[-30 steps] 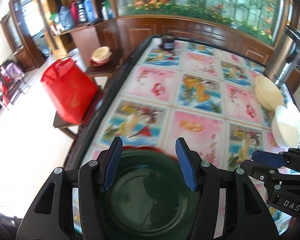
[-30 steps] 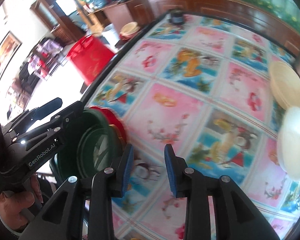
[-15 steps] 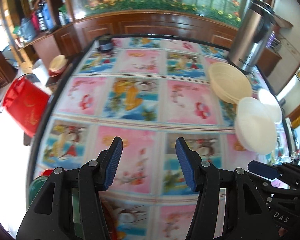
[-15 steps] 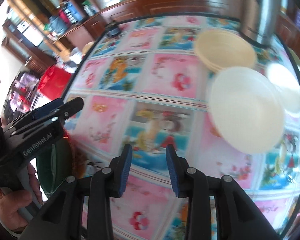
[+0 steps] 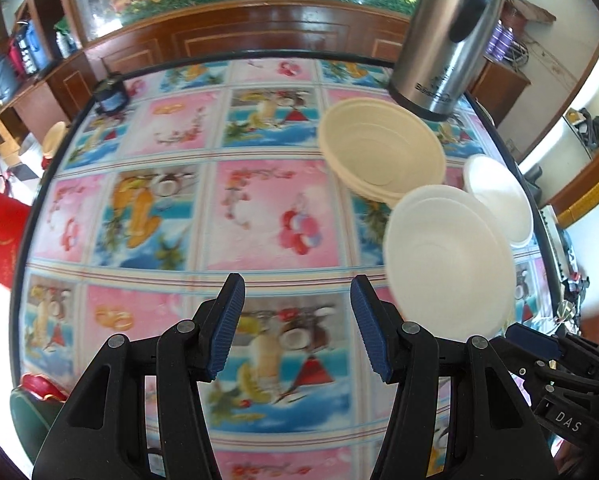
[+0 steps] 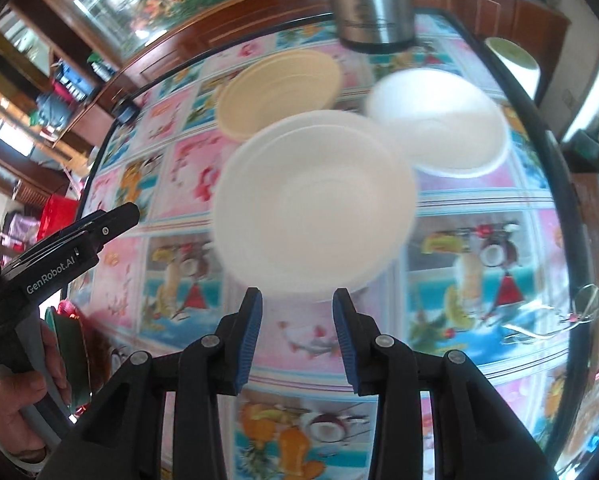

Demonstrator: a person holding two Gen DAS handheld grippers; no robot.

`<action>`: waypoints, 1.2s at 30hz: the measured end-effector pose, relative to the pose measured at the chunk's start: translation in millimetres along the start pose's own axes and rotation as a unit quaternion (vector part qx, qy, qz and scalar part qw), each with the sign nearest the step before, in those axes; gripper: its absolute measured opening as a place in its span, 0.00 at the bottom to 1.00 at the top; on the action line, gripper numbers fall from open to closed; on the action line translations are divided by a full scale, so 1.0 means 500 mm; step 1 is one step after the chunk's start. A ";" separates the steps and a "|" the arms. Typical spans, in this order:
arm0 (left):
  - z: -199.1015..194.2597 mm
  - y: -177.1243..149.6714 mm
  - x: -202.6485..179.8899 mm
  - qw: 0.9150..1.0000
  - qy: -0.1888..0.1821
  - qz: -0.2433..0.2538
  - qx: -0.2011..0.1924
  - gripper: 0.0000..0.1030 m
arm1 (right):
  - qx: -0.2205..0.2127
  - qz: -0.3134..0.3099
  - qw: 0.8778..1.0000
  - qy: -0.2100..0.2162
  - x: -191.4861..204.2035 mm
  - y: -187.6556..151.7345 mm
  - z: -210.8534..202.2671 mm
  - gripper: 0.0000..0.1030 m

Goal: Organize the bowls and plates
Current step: 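Move the left tool to the white plate and close on its rim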

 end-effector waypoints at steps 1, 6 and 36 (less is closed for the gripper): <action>0.004 0.003 -0.009 1.000 -0.002 0.002 0.002 0.54 | -0.001 0.005 1.000 -0.001 -0.012 0.003 -0.002 0.36; 0.029 0.019 -0.052 1.000 -0.010 0.016 0.014 0.54 | -0.005 0.025 1.000 -0.002 -0.061 0.016 -0.006 0.36; 0.138 0.031 -0.123 0.997 -0.007 0.035 0.065 0.41 | 0.019 -0.008 1.000 -0.018 -0.109 0.122 0.061 0.09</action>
Point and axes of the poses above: each gripper's, at about its wrist camera, not at the fingertips, and z roughly the way its jaws point, x to its left, y to its top, the point moved 7 cm from there along z, roughly the way its jaws point, and after that the axes turned 8 degrees about x, right-handed, at the moved point
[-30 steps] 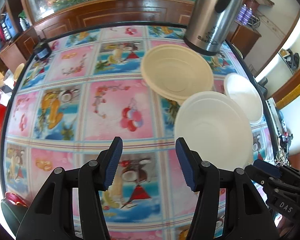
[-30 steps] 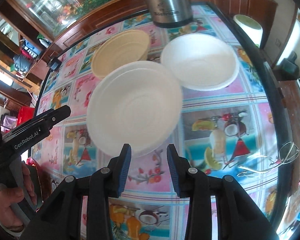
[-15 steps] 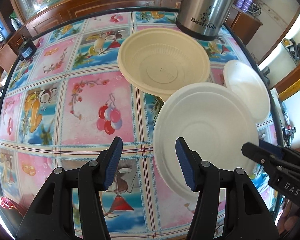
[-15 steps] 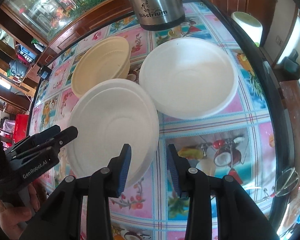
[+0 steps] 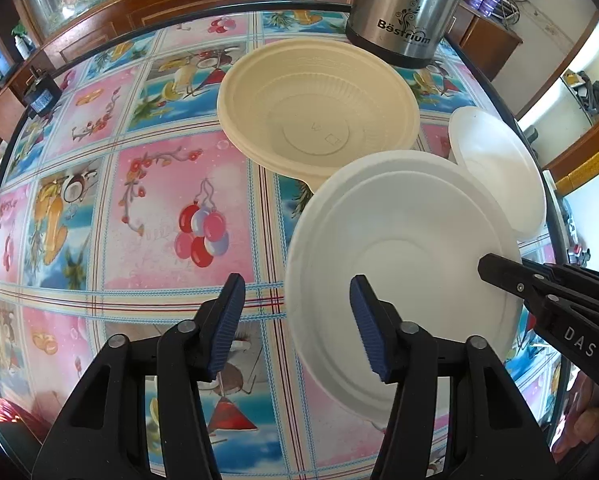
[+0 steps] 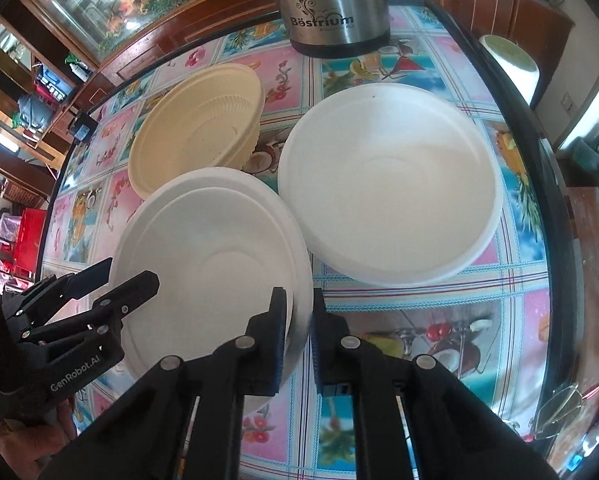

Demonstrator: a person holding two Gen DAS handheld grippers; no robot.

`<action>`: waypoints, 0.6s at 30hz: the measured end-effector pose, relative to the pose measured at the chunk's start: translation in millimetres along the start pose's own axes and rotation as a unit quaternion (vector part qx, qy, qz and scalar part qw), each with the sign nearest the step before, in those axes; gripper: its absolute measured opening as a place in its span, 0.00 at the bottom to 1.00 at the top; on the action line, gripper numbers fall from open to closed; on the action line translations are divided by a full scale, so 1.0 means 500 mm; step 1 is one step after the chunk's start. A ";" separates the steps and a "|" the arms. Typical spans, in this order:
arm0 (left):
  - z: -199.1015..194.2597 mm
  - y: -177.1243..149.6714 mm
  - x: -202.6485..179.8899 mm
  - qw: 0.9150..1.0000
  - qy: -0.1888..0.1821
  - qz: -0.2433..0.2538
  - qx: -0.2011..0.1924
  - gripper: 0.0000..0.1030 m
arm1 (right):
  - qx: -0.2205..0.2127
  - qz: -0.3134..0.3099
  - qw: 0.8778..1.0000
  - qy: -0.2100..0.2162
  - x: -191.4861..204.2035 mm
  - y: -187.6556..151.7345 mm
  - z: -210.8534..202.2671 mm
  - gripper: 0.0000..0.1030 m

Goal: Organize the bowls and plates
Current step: 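Move the left tool to the white plate and close on its rim, then carry the white plate with the left tool over the green basin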

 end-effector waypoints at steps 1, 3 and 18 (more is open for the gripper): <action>0.006 -0.001 -0.001 1.000 -0.001 0.002 0.006 0.34 | 0.000 -0.003 1.000 0.002 0.001 0.000 0.000 0.08; 0.018 -0.007 -0.002 1.000 -0.009 0.003 0.019 0.24 | 0.000 -0.007 1.000 0.002 0.004 -0.001 0.000 0.08; -0.019 -0.059 0.049 1.000 -0.001 -0.001 0.015 0.16 | 0.009 -0.023 1.000 0.020 0.066 -0.041 -0.008 0.08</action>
Point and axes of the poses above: each gripper's, at about its wrist camera, not at the fingertips, and z roughly the way its jaws point, x to its left, y to its top, the point moved 7 cm from there along z, roughly the way its jaws point, and after that the axes turned 8 degrees about x, right-handed, at the moved point
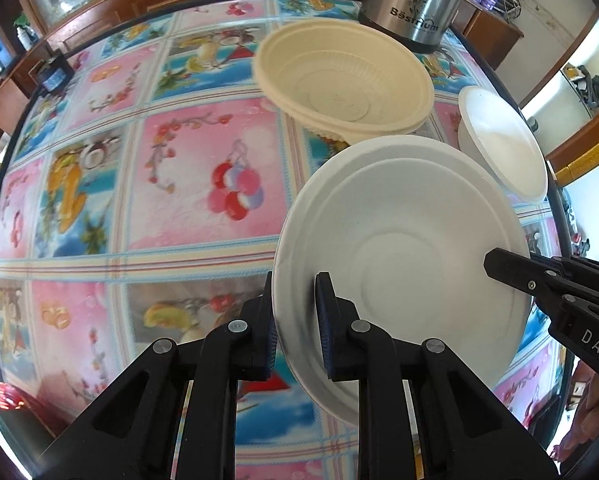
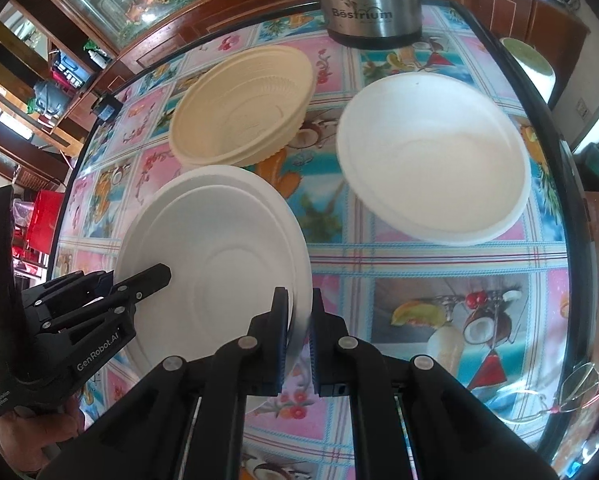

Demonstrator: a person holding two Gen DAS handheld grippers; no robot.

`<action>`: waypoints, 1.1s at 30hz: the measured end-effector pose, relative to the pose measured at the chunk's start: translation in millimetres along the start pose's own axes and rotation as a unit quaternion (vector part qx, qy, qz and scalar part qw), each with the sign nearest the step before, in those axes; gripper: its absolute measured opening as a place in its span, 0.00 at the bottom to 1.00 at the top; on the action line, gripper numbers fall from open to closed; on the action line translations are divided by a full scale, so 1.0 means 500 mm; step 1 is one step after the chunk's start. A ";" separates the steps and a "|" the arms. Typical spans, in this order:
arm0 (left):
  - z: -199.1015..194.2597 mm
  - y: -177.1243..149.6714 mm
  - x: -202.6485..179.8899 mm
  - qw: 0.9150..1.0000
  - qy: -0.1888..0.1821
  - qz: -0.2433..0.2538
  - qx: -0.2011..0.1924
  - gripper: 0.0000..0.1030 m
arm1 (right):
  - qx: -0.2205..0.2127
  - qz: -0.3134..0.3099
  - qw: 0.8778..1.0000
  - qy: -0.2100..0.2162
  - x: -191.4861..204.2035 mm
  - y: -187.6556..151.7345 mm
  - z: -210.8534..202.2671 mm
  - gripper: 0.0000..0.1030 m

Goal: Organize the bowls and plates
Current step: 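Carry the white plate with the left tool over the green basin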

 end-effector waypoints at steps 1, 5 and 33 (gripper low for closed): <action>-0.010 -0.005 0.010 1.000 0.001 -0.004 -0.003 0.16 | -0.001 -0.004 1.000 0.000 0.011 -0.002 -0.002 0.08; -0.038 -0.022 0.043 1.000 0.008 -0.014 -0.013 0.16 | -0.003 -0.017 1.000 0.003 0.049 -0.007 -0.008 0.08; -0.228 -0.237 0.387 0.985 0.050 -0.149 -0.072 0.16 | -0.001 -0.178 0.983 0.036 0.443 -0.072 -0.013 0.09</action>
Point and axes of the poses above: each gripper's, at about its wrist camera, not at the fingertips, and z roughly the way its jaws point, x to its left, y to its top, the point moved 7 cm from there along z, roughly the way its jaws point, and after that the axes turned 8 degrees about x, right-handed, at the moved point
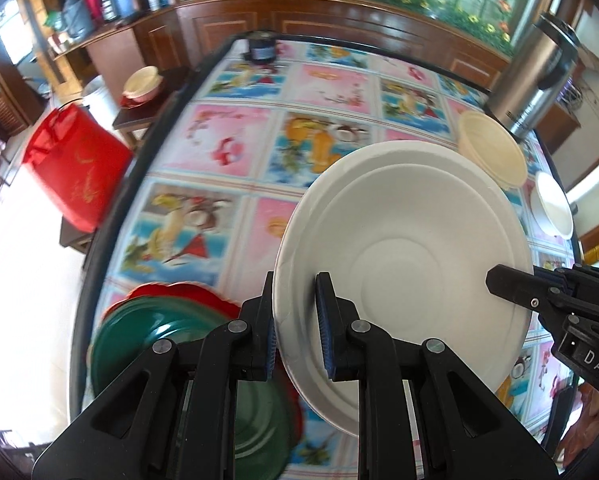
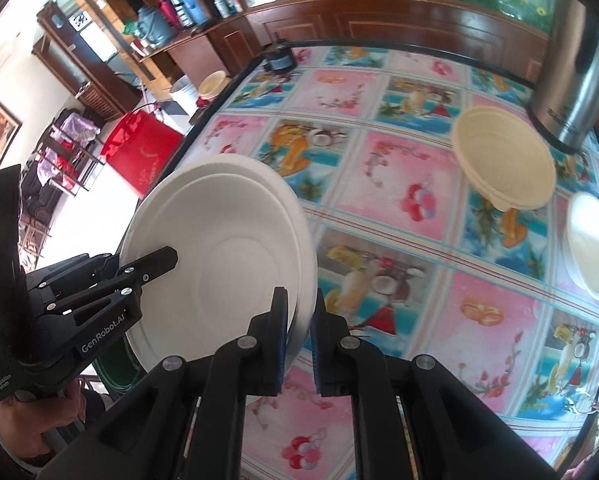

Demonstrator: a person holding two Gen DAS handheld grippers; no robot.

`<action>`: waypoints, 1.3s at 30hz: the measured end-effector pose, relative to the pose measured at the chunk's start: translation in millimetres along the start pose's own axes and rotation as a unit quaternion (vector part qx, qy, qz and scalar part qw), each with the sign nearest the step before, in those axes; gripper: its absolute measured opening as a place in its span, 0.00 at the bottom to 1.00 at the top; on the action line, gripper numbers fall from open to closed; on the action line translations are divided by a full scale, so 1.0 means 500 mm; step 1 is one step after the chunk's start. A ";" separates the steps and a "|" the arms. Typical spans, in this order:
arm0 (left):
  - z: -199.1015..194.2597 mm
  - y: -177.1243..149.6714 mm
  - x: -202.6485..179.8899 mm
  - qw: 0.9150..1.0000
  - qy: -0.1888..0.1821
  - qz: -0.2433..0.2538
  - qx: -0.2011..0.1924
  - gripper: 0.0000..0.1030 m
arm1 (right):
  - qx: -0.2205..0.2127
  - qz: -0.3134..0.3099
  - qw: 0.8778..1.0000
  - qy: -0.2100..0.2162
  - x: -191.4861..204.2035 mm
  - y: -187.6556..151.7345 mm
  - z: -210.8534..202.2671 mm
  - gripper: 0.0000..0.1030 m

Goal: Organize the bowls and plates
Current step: 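Carry the white plate with the left tool over the green basin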

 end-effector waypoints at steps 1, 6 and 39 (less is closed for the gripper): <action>-0.003 -0.005 0.013 1.000 0.002 -0.005 -0.001 0.16 | 0.002 -0.006 1.000 0.002 0.015 -0.001 0.004 0.09; -0.013 -0.030 0.072 1.000 0.010 -0.027 -0.002 0.17 | 0.010 -0.030 0.999 0.007 0.072 -0.001 0.022 0.10; -0.010 -0.166 0.280 0.993 0.042 -0.113 0.013 0.18 | 0.074 -0.140 0.987 0.019 0.305 -0.043 0.121 0.12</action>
Point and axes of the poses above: each gripper's, at about its wrist camera, not at the fingertips, and z roughly the way its jaws point, x to its left, y to its top, the point moved 7 cm from there along z, roughly the way its jaws point, and after that the axes turned 8 degrees about x, right-handed, at the moved point
